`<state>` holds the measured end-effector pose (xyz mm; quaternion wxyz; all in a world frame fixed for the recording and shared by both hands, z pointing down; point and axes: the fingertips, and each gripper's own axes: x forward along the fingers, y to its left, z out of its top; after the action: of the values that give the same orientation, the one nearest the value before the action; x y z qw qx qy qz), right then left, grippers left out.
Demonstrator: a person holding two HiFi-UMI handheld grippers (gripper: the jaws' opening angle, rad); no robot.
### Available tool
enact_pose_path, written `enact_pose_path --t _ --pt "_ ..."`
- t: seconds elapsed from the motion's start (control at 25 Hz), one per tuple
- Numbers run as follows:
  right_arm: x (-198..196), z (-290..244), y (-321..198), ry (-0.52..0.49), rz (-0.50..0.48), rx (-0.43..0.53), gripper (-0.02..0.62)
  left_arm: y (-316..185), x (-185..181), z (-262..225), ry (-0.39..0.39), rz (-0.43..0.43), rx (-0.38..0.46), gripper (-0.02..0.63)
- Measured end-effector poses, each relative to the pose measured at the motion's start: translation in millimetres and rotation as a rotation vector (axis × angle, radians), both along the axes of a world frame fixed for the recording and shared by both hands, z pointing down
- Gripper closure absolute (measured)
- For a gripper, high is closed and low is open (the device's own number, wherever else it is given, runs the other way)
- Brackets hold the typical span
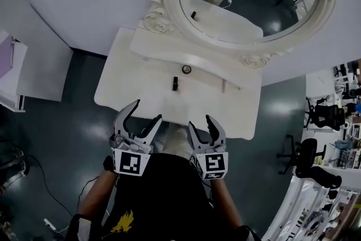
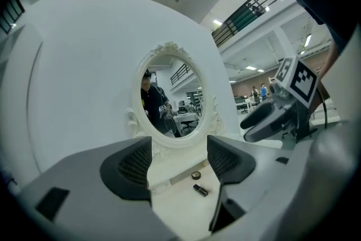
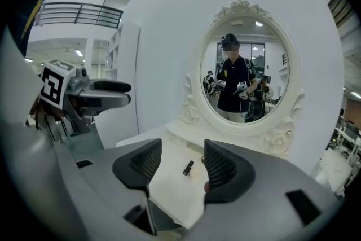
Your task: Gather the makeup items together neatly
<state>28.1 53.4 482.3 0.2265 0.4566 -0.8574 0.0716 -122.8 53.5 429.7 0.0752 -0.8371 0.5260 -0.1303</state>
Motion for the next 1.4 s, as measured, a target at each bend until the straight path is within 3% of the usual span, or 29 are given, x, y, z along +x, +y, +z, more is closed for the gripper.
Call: enact_pose_path --t 0.28,0.52,0.76,1.2,1.4 --pt "-8.6 46.7 -53.4 0.005 0.029 0.0 0.37 -42.3 -5.8 16.2 0.084 -0.094 -0.034 0.293" --pt "-4.8 112.9 -95.5 0.024 0.073 -0.047 0.387 -60.0 7.4 46.4 0.048 -0.062 -0.097 0.293" --pt "-7.5 186.3 -132.8 0.006 0.134 -0.158 0.405 -63.9 7.5 62.1 0.025 -0.052 -0.15 0.293" --pt "-17.6 282.8 -143.9 0.152 0.153 -0.311 0.431 -48.8 -0.1 80.4 0.015 -0.075 -0.21 0.295" --pt "-13.9 299.4 -141.9 0.136 0.191 -0.365 0.457 -44.7 -4.0 84.0 0.012 -0.084 -0.226 0.295"
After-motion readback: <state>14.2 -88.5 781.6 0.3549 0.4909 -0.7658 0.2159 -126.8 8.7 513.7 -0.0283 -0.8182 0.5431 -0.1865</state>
